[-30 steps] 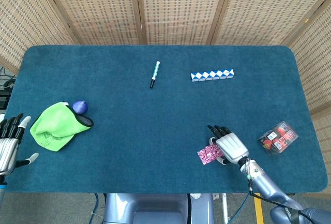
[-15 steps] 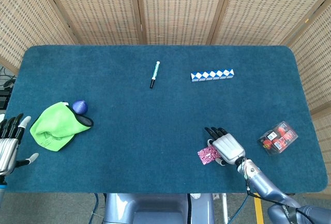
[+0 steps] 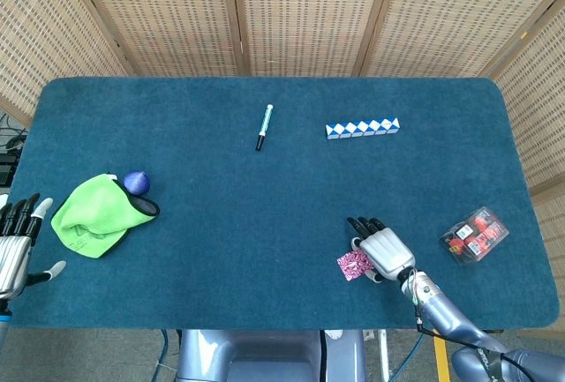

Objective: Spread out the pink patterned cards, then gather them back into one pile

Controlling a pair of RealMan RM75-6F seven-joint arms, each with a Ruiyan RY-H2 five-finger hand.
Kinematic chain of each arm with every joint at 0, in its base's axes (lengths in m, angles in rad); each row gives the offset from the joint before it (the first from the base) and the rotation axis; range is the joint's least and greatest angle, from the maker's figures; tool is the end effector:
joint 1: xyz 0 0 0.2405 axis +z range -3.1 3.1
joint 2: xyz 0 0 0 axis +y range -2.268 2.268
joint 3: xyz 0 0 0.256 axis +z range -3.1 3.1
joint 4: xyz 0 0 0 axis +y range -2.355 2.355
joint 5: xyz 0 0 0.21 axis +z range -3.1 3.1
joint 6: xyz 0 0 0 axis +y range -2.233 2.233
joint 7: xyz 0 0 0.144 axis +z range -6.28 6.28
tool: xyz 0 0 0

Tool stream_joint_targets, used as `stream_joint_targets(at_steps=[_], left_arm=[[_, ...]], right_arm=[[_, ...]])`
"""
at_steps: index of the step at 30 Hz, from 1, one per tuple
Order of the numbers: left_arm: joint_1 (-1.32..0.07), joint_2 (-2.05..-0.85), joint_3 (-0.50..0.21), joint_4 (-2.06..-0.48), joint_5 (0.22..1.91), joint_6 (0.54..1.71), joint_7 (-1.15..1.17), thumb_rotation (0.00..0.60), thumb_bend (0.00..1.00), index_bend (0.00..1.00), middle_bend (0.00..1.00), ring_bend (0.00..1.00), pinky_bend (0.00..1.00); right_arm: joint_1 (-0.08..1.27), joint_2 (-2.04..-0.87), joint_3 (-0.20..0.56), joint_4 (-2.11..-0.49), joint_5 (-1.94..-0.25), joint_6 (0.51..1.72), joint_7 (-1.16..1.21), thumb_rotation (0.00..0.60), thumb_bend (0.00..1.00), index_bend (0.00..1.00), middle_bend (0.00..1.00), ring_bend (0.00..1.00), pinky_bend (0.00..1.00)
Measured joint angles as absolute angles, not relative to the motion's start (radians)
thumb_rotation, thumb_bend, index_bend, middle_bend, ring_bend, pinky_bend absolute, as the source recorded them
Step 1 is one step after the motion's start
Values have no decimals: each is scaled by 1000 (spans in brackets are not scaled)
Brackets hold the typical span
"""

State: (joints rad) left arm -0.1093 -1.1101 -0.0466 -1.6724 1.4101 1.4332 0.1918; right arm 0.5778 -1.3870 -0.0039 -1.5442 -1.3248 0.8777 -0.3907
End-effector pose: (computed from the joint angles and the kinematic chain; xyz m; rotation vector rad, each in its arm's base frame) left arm -0.3099 0.1863 0.1533 -1.4101 -0.8641 -0.7424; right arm -0.2278 -0.2754 -0.0028 2.1106 -0.8320 0.6036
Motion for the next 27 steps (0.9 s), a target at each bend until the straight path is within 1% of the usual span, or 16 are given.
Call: stream_joint_targets(at_steps=[13, 15, 17, 19, 23, 27], left_arm=[[-109, -1110, -47, -1672, 1411, 1434, 191, 600, 0, 0, 0, 0, 0], [-109, -1110, -47, -1672, 1411, 1434, 191, 600, 0, 0, 0, 0, 0], [-109, -1110, -47, -1672, 1410, 1434, 192, 600, 0, 0, 0, 0, 0], [-109, -1110, -47, -1672, 1410, 1434, 192, 600, 0, 0, 0, 0, 0], [-109, -1110, -47, -1673, 1410, 1434, 193, 600, 0, 0, 0, 0, 0], [-109, -1110, -47, -1673, 1409, 1433, 193, 600, 0, 0, 0, 0, 0]], right_arm=[[584, -1394, -7, -1553, -1304, 878, -414, 600, 311, 435, 0, 0, 106], [585, -1394, -8, -1555, -1301, 877, -415, 600, 311, 413, 0, 0, 105], [586, -1394, -8, -1557, -1300, 877, -413, 600, 311, 352, 0, 0, 105], [587, -1394, -8, -1559, -1300, 877, -410, 600, 311, 316, 0, 0, 105], [587, -1396, -7, -1558, -1298, 880, -410, 600, 309, 307, 0, 0, 105], [588, -1399, -6, -1557, -1292, 882, -412, 600, 260, 307, 0, 0, 105]])
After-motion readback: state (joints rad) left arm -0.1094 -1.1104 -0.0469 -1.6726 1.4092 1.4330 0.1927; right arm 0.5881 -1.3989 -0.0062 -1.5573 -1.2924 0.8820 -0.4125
